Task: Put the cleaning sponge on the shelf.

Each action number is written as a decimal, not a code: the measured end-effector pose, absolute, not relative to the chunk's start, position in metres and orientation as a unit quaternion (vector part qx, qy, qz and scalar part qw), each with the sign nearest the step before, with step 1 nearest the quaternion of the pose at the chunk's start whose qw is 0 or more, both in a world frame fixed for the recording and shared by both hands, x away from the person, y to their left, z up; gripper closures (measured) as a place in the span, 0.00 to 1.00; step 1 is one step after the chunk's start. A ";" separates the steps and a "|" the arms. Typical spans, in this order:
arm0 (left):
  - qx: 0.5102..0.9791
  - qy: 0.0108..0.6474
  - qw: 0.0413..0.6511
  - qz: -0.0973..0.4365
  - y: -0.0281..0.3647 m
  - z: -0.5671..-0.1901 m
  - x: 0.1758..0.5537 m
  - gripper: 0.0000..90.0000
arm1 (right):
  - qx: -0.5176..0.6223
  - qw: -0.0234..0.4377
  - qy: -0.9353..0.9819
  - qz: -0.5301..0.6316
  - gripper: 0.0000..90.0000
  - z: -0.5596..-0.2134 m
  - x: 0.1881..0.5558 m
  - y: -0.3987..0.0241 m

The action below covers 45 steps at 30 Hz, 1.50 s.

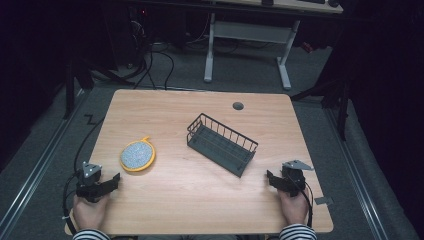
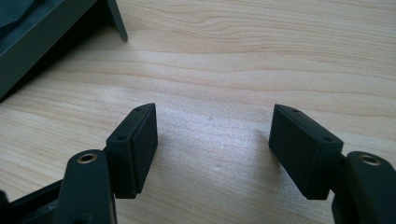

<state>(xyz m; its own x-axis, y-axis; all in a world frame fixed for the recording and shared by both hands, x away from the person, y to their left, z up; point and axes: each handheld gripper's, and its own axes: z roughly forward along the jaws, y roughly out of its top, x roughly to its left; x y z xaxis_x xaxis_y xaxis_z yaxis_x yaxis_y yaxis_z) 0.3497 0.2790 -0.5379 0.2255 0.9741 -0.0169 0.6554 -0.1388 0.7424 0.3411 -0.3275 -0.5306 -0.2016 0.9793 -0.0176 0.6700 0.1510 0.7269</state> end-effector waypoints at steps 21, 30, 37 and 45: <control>0.712 0.573 0.324 0.246 0.279 -0.538 0.350 0.33 | 0.577 0.256 0.714 0.303 0.38 -0.531 0.341 -0.327; 0.711 0.573 0.328 0.244 0.280 -0.538 0.350 0.33 | 0.586 0.240 0.715 0.296 0.44 -0.524 0.341 -0.322; 0.711 0.573 0.328 0.243 0.280 -0.538 0.350 0.33 | 0.570 0.245 0.712 0.327 0.46 -0.499 0.340 -0.315; 0.711 0.573 0.326 0.245 0.280 -0.538 0.350 0.33 | 0.555 0.245 0.713 0.352 0.47 -0.471 0.347 -0.307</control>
